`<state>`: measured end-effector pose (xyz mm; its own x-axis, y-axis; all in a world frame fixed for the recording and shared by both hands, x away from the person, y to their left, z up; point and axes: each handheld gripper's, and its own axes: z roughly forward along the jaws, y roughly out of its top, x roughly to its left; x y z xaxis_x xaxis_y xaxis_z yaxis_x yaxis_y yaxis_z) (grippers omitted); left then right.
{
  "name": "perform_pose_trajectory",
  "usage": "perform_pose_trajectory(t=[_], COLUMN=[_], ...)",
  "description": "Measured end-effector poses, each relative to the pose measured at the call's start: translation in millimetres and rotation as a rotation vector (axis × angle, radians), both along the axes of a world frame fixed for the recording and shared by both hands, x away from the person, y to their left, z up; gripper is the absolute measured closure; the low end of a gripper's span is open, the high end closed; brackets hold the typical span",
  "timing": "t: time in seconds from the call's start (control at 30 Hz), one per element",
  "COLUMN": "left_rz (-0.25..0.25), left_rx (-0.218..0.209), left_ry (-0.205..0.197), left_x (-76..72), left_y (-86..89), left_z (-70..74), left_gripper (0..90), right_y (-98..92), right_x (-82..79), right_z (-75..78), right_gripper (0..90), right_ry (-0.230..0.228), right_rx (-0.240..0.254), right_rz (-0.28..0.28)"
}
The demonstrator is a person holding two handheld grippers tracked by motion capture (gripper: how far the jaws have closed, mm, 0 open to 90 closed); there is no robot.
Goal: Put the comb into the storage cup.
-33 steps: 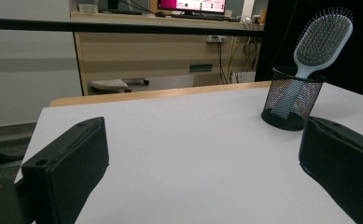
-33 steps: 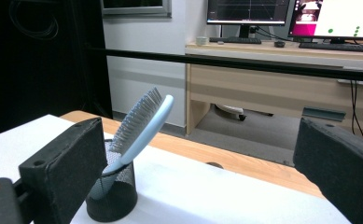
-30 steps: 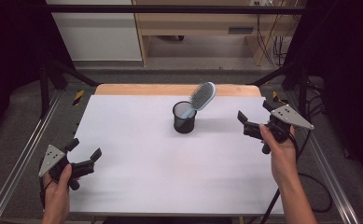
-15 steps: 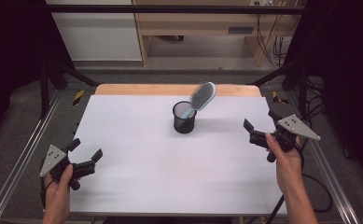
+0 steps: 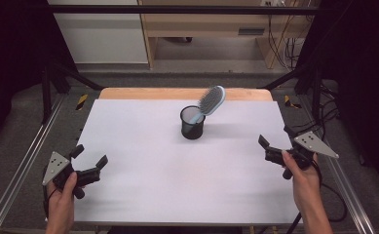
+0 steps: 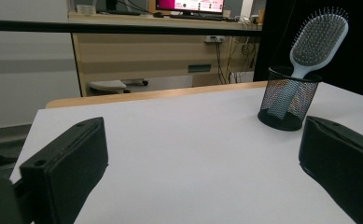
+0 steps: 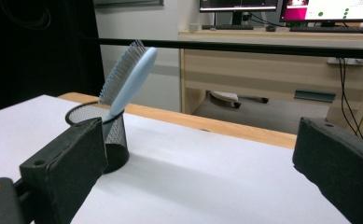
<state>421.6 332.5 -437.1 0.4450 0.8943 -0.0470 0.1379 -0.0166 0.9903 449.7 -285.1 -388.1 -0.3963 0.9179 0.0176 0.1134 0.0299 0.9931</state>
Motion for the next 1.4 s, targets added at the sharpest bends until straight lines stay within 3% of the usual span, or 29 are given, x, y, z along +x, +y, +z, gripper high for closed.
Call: perform_pose_trajectory(t=[0.1, 0.27, 0.37, 0.8, 1.4], left_rz=[-0.016, -0.038, -0.046, -0.051, -0.047], left_rx=[0.02, 0.01, 0.027, 0.01, 0.017], left_ry=[-0.004, 0.008, 0.012, 0.018, 0.008], left_x=[-1.3, -2.7, -4.1, -9.2, -10.4], left_y=[-3.9, -6.5, -5.9, -1.9, 0.6], left_z=[1.8, 3.1, 3.8, -5.9, -8.0], left_gripper=[1.3, 1.3, 1.4, 1.3, 1.3], right_y=[-2.3, -6.5, -8.6, -6.8, 4.5], right_x=[-3.3, -8.5, -11.1, -15.2, -15.7], right_z=[-5.5, -16.2, -22.4, -45.9, -60.6], right_gripper=[3.0, 3.0, 3.0, 3.0, 3.3], right_ry=[0.01, 0.024, 0.032, 0.053, 0.041], right_rx=[0.002, -0.002, 0.003, 0.021, 0.018], right_rz=[-0.001, 0.002, 0.0, 0.004, 0.041])
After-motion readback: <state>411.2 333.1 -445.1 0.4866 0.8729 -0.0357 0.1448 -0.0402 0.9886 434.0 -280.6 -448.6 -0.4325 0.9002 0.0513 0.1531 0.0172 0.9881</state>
